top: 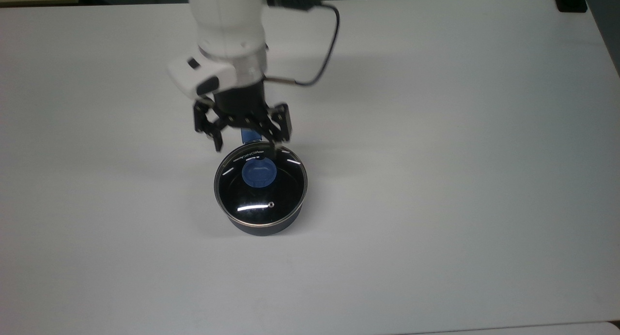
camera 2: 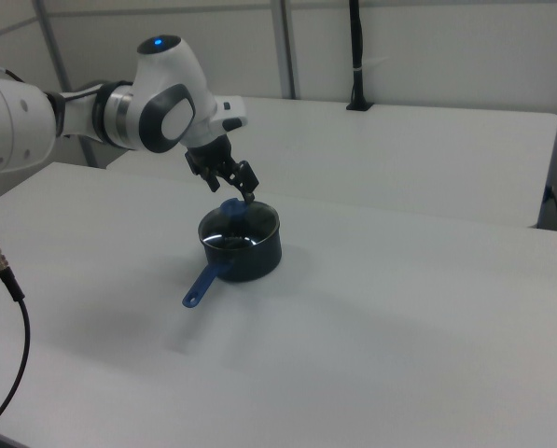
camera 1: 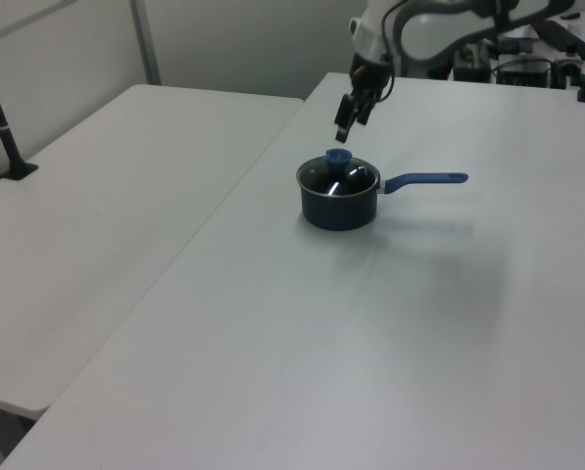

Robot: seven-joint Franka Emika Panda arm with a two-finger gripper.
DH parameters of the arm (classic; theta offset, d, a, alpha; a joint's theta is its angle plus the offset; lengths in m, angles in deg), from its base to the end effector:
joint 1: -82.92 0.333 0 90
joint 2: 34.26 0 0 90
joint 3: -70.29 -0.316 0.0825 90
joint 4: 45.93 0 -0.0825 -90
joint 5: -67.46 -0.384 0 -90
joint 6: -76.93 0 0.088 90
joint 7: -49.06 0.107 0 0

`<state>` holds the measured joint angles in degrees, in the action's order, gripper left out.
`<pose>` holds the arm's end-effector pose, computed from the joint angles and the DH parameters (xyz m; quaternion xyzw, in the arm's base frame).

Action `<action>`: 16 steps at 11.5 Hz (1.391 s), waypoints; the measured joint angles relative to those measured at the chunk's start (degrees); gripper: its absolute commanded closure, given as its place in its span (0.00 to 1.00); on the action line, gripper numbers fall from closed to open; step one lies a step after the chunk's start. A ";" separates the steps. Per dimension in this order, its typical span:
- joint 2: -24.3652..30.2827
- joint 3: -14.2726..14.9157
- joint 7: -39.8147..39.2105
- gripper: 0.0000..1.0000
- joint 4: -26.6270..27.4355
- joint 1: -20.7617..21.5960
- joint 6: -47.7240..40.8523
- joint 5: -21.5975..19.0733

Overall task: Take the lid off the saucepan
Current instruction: 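Lower the gripper onto the blue knob of the glass lid and close, then lift the glass lid up off the saucepan rim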

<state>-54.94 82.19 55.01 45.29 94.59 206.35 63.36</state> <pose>0.6910 0.0176 0.4618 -0.9859 0.0592 -0.1563 0.0037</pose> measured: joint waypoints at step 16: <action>-6.51 -1.59 6.57 0.48 -3.13 0.85 2.23 4.27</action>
<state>-61.45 80.60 61.58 42.17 95.43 208.59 67.63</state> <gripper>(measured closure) 0.335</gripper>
